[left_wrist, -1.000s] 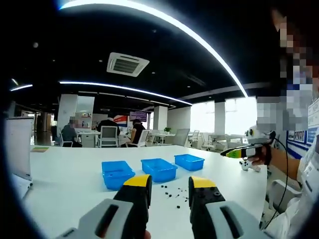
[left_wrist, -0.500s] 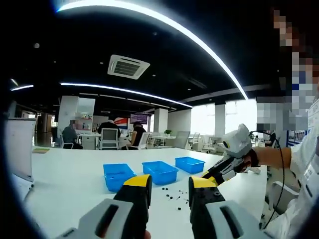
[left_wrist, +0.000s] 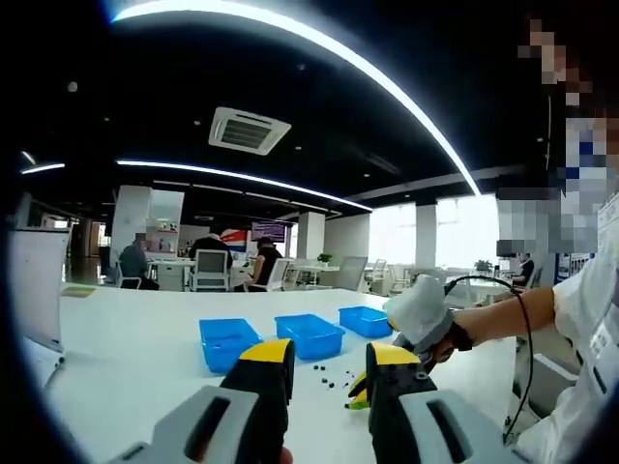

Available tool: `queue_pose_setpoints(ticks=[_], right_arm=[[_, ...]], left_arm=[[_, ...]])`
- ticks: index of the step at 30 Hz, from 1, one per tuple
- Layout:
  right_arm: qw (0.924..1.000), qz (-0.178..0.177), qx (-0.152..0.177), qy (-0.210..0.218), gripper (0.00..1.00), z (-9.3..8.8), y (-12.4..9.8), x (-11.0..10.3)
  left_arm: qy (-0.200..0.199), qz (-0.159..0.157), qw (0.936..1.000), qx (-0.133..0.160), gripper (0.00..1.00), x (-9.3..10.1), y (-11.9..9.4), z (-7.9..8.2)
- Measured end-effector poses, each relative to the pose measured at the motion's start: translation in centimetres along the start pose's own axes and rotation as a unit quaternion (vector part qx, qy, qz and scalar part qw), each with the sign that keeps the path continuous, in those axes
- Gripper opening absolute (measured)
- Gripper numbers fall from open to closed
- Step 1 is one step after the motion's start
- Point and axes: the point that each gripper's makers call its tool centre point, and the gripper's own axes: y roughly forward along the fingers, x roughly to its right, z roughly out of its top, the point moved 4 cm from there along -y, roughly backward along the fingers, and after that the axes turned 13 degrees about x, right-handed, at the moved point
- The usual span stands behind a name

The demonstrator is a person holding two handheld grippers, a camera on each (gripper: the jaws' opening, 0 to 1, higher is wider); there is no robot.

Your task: Pick up the resistors one by one and place each resistor into its matching bin, sorting the parts by color and model until every resistor is separated into the correct bin for its type

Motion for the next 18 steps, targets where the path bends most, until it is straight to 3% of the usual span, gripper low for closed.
queue_pose_setpoints(ticks=[5,8,15,18], right_arm=[[1.0,-0.002,-0.007,0.004,0.17,-0.7,0.7,0.5],[0.9998,-0.015,-0.01,0.002,0.07,-0.9,0.9,1.1],[0.9998,-0.002,-0.004,-0.019,0.07,-0.9,0.9,0.7],[0.999,-0.004,0.035,-0.027,0.07,0.5,0.4,0.8]], left_arm=[[-0.001,0.0,1.0,0.002,0.32,0.0,0.0,0.0],[-0.002,0.0,1.0,0.003,0.32,0.0,0.0,0.0],[-0.001,-0.001,1.0,0.001,0.32,0.1,0.1,-0.1],[-0.001,-0.001,1.0,0.0,0.32,0.1,0.2,-0.1]])
